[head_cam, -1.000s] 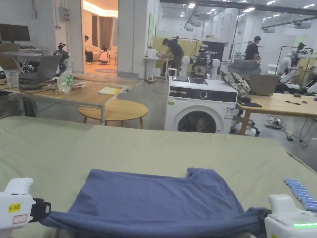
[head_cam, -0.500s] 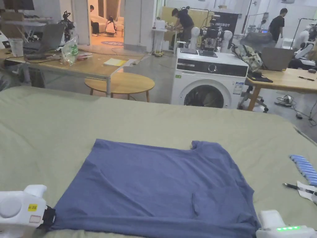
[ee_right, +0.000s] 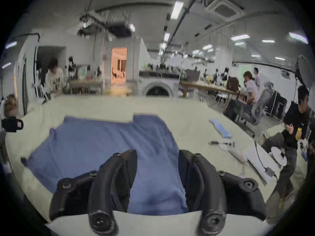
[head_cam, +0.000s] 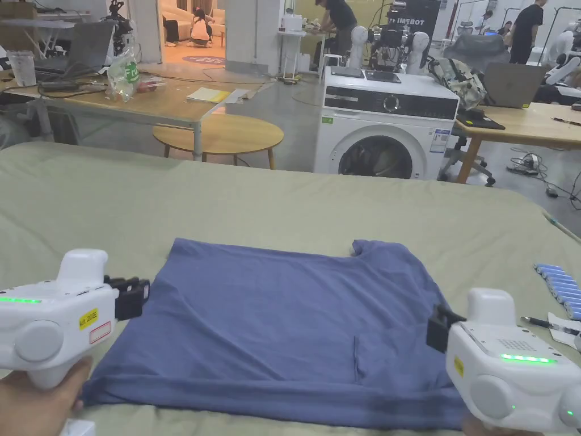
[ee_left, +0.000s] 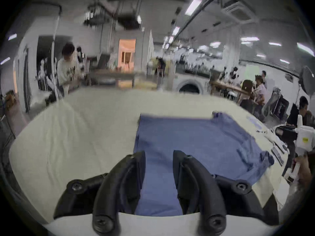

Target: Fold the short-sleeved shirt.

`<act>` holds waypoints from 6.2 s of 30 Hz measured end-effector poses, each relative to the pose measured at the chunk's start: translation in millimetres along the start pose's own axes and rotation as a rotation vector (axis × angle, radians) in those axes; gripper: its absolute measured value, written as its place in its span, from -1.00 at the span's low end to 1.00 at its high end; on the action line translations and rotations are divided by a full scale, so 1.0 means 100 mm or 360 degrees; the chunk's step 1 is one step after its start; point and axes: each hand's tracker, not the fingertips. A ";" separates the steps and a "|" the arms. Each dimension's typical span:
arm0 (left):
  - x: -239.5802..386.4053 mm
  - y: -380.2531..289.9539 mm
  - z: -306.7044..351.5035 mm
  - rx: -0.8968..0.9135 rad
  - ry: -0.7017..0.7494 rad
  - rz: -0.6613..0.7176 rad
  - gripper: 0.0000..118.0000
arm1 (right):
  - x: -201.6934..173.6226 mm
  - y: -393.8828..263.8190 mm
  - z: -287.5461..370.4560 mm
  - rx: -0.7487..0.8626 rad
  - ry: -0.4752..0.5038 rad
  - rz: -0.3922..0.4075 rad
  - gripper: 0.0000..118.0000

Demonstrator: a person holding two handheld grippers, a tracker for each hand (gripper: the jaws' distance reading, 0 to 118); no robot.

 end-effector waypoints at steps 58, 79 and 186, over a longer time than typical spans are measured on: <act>-0.55 -0.63 -0.16 -0.0926 0.0106 0.0185 -1.00 | 0.56 -0.78 -0.33 -0.0913 0.0155 0.0032 -1.00; -0.89 0.62 -1.62 -0.0675 0.0074 0.0300 -1.00 | 0.43 0.54 -1.66 -0.0581 0.0122 -0.0009 -1.00; -0.61 -0.88 -0.35 -0.0990 0.0048 0.0220 -1.00 | 0.35 -0.83 -0.43 -0.1023 0.0022 0.0286 -0.81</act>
